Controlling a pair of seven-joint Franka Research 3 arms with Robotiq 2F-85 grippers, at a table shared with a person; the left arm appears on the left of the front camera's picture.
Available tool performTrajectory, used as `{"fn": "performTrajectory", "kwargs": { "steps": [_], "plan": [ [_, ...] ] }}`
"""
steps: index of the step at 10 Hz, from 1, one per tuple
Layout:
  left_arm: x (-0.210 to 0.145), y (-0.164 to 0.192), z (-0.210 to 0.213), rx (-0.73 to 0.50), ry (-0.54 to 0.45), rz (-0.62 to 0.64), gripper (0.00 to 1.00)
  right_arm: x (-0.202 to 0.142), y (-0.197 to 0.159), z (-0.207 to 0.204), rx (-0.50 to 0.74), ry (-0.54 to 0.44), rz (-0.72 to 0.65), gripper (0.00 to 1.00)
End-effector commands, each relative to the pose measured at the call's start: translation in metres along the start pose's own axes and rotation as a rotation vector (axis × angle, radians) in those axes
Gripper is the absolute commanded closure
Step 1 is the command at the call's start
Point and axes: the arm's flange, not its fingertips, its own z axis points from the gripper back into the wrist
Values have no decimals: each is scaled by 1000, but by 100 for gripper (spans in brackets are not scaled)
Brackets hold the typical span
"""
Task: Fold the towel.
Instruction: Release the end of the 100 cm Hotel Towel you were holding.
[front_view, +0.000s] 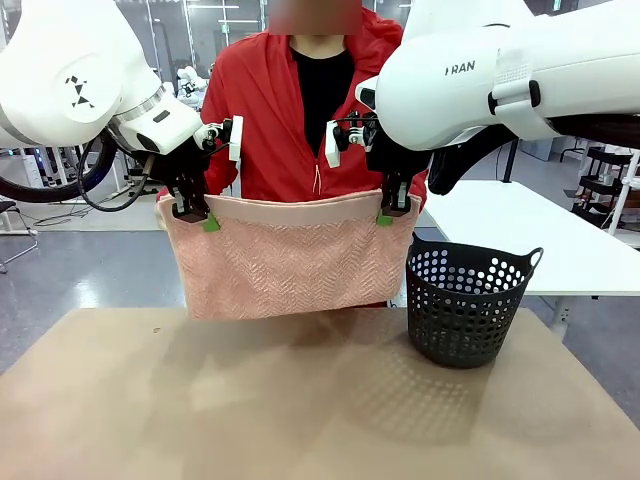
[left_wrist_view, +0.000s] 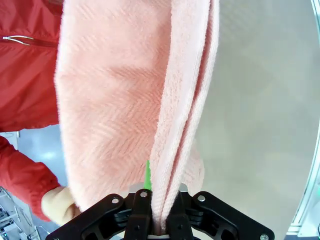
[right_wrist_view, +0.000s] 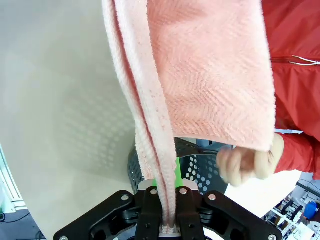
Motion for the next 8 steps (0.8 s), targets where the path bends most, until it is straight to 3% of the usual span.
{"fn": "performTrajectory", "kwargs": {
  "steps": [1, 8],
  "plan": [
    [-2, 1, 2, 7, 5, -7, 100, -3, -1, 2, -7, 3, 2, 100],
    [-2, 1, 2, 7, 5, -7, 100, -3, -1, 2, -7, 3, 2, 100]
  ]
}}
